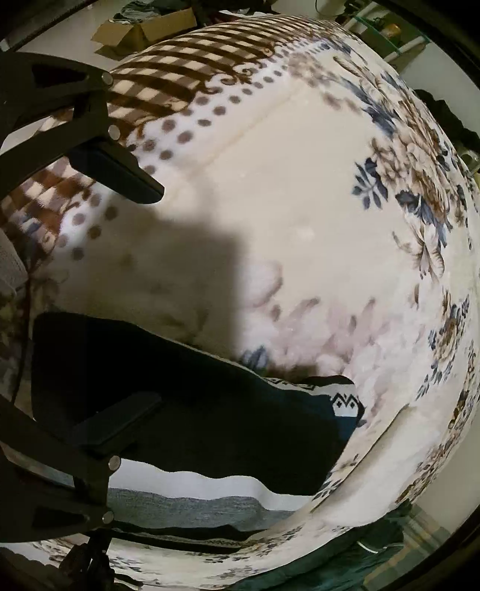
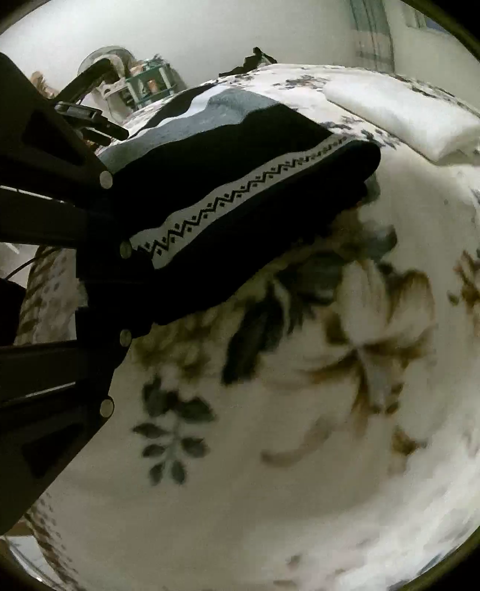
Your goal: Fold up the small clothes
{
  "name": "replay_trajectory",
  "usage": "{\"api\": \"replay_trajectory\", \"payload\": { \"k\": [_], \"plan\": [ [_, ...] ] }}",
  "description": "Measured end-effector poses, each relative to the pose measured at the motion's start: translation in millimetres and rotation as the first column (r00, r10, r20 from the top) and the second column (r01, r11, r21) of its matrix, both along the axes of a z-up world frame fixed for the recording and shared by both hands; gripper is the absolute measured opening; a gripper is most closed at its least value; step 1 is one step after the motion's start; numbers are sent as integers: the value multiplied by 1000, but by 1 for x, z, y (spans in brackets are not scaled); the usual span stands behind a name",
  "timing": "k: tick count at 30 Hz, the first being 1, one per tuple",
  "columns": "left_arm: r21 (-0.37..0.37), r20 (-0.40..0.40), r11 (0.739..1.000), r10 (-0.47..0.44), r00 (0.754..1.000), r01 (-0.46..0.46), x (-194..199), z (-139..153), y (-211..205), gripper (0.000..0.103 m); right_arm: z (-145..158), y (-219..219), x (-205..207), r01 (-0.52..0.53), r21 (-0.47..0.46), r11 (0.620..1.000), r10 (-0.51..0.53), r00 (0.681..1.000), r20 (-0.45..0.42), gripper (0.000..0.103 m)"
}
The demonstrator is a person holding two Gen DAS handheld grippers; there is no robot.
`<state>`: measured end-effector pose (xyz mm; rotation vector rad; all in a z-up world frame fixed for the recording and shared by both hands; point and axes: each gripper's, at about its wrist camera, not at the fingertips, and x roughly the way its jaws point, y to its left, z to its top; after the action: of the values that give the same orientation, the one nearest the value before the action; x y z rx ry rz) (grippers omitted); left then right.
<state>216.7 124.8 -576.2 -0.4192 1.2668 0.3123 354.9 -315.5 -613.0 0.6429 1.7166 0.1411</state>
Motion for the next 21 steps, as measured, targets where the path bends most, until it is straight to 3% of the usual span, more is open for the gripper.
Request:
{"api": "replay_trajectory", "payload": {
  "k": [2,4,6,8,10,11,12,13,14,15,16,17,19,21],
  "plan": [
    [8,10,1000,-9,1000,9,4,1,1,103,11,10,11,-52,-2,999,52,998,24,13],
    [10,30,999,-32,999,32,19,5,4,103,21,28,26,-121,-36,992,123,990,66,27],
    [2,72,998,-63,995,63,43,10,7,103,41,36,47,-173,-79,982,184,969,164,51],
    [-5,98,995,-96,991,96,69,9,8,103,49,44,68,-203,-78,976,215,952,219,52],
    [-28,116,987,-154,981,158,99,1,6,102,42,54,92,-235,-58,970,242,942,235,53],
    [-57,123,979,-185,975,193,114,-6,5,92,36,59,103,-247,-62,967,254,938,234,53],
    [-99,137,969,-211,968,226,127,-12,5,60,29,62,114,-253,-50,966,258,938,232,53],
    [-167,156,954,-223,962,249,137,-17,6,40,22,66,122,-251,-21,968,249,942,226,53],
    [-203,164,948,-214,963,245,142,-18,7,27,14,62,131,-235,25,972,224,951,212,53],
    [-224,184,946,-193,964,233,145,-15,10,21,8,60,137,-202,81,976,183,963,197,46],
    [-254,206,940,-178,962,228,147,-13,14,21,6,62,141,-180,91,979,159,966,206,33],
    [-287,219,934,-151,964,212,149,-12,20,21,9,59,144,-146,102,984,120,967,226,10],
    [-389,235,909,-60,970,150,151,-16,35,21,11,47,147,-61,109,992,33,970,239,10],
    [-463,225,879,-8,974,114,149,-24,43,30,9,42,148,-33,77,996,14,974,226,10]
  ]
}}
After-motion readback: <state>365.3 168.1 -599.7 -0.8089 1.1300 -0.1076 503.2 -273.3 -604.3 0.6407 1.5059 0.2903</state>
